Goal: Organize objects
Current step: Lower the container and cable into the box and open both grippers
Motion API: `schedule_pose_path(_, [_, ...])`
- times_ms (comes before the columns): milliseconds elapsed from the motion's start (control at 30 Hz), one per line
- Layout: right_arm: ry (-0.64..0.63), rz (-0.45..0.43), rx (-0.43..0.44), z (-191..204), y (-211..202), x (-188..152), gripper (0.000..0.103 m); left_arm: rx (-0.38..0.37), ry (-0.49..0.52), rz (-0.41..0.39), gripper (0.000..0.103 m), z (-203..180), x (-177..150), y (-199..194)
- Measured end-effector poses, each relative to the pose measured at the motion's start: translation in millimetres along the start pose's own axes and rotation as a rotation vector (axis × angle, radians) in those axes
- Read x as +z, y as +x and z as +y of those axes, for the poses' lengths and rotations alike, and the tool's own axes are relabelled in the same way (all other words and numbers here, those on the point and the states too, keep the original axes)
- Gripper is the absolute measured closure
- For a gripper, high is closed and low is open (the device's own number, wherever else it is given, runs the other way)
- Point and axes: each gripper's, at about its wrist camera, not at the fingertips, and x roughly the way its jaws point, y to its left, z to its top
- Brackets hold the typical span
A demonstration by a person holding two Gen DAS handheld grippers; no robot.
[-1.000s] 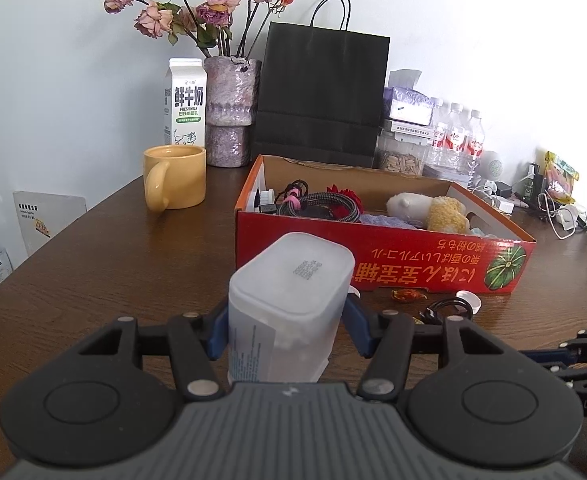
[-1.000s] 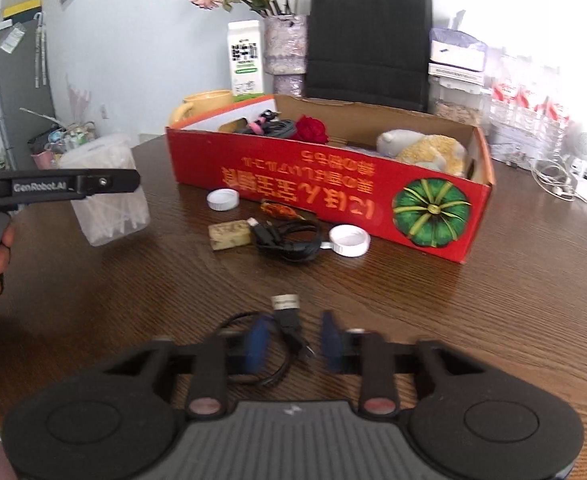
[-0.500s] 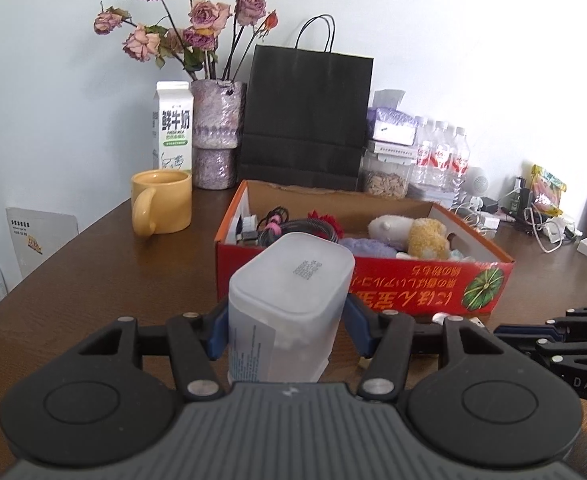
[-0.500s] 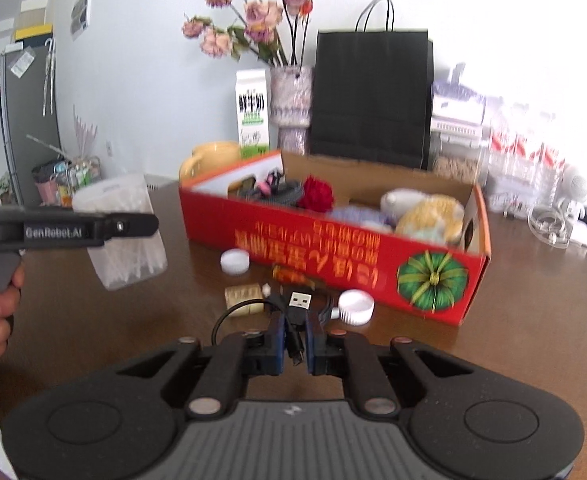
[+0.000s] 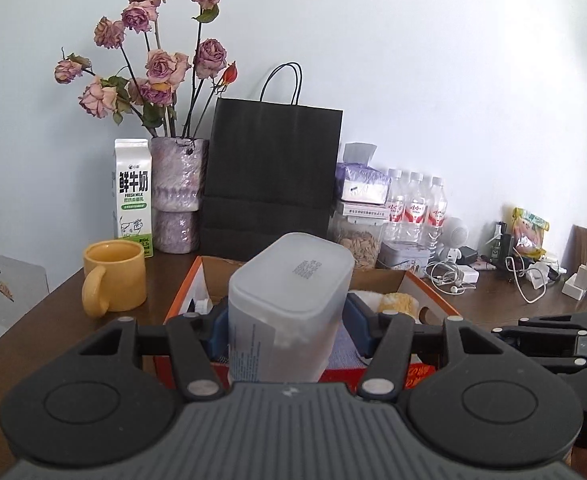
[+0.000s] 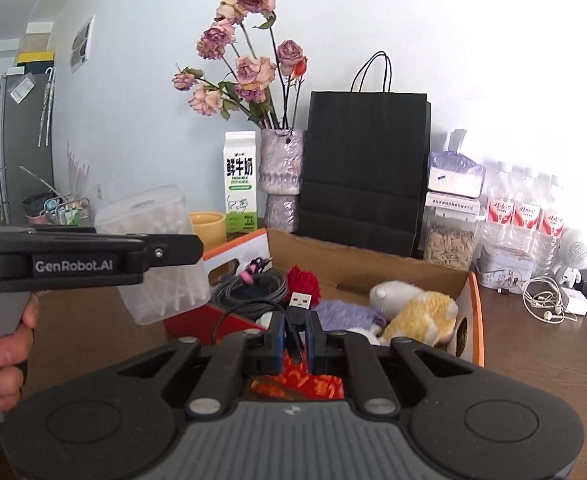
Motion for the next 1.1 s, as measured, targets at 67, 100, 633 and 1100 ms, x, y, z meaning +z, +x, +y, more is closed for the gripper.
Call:
schedule_pose_path(67, [0.008,-0.009,-0.010,-4,8,6,0.094,-0.001,0.002,-0.003,0.045,-3,4,11])
schedule_pose_path(100, [0.010,-0.015,-0.018,-6,13,9,0.094,-0.001,0.002,-0.003,0.045,-5,6,16])
schedule_pose_path(633, [0.113,-0.017,-0.118,-53,101,15,0.094,-0.005,-0.004,0.021,0.045,-18,17,116])
schedule_pose_path(1100, [0.118,0.009,-0.194,-56,101,1,0.000,0.077,0.027,0.006,0.000,-17,9,116])
